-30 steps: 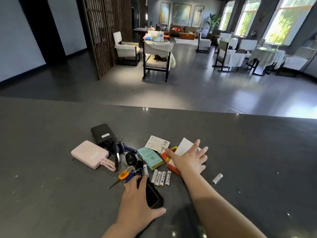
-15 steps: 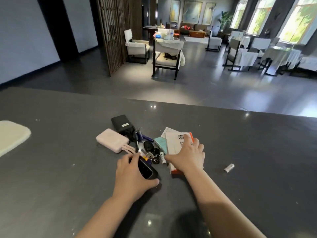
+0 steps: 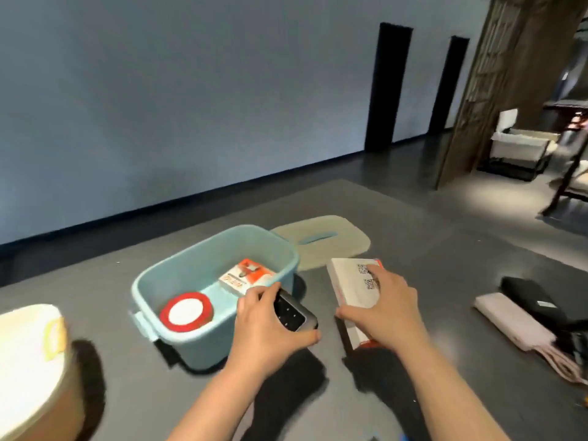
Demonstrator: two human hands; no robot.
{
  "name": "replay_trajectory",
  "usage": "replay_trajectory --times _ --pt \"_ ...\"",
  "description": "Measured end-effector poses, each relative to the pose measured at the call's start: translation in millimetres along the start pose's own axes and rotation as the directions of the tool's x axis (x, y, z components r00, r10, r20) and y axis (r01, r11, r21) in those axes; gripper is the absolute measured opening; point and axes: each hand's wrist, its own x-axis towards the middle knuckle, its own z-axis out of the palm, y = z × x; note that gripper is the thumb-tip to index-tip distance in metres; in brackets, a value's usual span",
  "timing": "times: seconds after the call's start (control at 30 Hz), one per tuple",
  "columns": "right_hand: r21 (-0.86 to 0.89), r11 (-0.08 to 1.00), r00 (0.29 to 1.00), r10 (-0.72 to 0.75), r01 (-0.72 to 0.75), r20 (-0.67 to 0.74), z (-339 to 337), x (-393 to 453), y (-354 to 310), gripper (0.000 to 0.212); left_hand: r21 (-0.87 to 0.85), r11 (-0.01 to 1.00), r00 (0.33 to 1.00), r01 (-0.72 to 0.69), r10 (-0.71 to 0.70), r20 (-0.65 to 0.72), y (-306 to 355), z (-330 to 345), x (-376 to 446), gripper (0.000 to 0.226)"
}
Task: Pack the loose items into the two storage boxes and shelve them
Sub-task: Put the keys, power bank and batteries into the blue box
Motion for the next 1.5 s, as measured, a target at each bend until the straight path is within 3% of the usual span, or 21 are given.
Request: replay_trajectory --times 0.2,0.33,0.43,0.53,0.7,0.83,1.0,1.1,1.23,1.4,1.5 --pt "0.240 0.955 0.978 -0.196 0.176 0.066 68 25 -108 0.099 0.039 0.988 0.971 0.147 -0.137 -0.194 -82 -102 13 0.111" --pt "0.189 0.945 0.943 -0.298 0.268 0.151 93 60 -148 0.099 -0.002 0.975 0.948 0.224 -0.219 -0.230 -108 -122 27 0.110" --pt "0.091 0.949 0.887 -0.313 0.301 0.340 116 89 -161 0.105 0.001 0.967 0.948 0.254 -0.248 -0.200 -114 -117 38 0.111" --pt "-0.118 0.916 0.818 -0.278 0.384 0.504 140 117 -160 0.104 0.035 0.962 0.957 0.270 -0.264 -0.123 -120 -106 50 0.113" --pt "-0.286 0.841 0.782 -0.229 0.459 0.580 175 140 -147 0.106 0.351 0.897 0.957 0.269 -0.291 0.010 -124 -90 79 0.097" --pt "-0.329 0.810 0.750 -0.193 0.485 0.633 192 146 -135 0.105 0.601 0.764 0.897 0.235 -0.408 0.168 -124 -87 99 0.079" --pt "-0.387 0.753 0.739 -0.191 0.533 0.646 198 147 -134 0.103 0.796 0.601 0.803 0.076 -0.510 0.309 -133 -77 111 0.091" --pt "-0.391 0.746 0.730 -0.181 0.539 0.659 198 146 -134 0.103 0.813 0.575 0.789 0.090 -0.540 0.294 -136 -73 113 0.089" --pt "-0.399 0.746 0.722 -0.155 0.533 0.675 200 145 -134 0.102 0.768 0.622 0.788 0.152 -0.546 0.285 -138 -69 112 0.087" --pt "-0.452 0.664 0.732 -0.217 0.595 0.646 197 145 -135 0.103 0.770 0.626 0.835 0.122 -0.484 0.261 -138 -68 111 0.077" --pt "-0.407 0.699 0.734 -0.250 0.588 0.631 187 140 -139 0.097 0.756 0.645 0.846 0.109 -0.460 0.270 -134 -70 110 0.076"
